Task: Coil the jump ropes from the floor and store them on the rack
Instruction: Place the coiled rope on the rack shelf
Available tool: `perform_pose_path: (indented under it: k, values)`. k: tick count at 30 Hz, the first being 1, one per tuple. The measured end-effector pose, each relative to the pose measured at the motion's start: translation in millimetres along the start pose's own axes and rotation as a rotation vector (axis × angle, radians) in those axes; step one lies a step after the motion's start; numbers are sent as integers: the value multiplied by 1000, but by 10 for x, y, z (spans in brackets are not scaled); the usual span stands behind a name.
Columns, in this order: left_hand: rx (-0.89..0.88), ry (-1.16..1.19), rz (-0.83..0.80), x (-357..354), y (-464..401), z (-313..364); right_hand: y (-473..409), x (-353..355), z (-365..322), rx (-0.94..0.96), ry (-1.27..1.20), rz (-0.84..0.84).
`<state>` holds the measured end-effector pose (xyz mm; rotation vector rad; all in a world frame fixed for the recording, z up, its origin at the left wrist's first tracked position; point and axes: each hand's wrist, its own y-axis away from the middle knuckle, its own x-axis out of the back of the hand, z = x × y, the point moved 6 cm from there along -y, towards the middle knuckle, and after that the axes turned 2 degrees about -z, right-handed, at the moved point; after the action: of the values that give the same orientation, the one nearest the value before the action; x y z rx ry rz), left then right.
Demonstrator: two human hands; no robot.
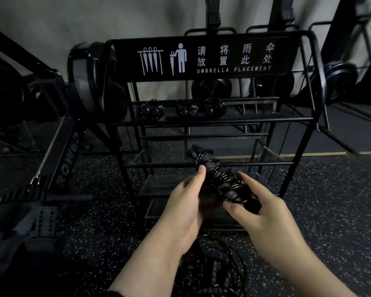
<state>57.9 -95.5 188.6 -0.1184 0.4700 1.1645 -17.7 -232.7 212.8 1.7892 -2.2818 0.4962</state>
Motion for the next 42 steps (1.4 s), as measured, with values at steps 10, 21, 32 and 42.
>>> perform_pose_path:
  k: [10, 21, 32, 42]
  values:
    - [-239, -170, 240, 246, -520, 642, -1102, 713, -479, 70, 289, 258]
    - [-245, -165, 295, 662, -792, 617, -2594, 719, -464, -77, 696, 283]
    - [-192, -167, 290, 660, -874, 451, -2849, 698, -171, -228, 876, 208]
    - [-197, -207, 265, 597, -901, 377, -2899, 778, -73, -151, 888, 155]
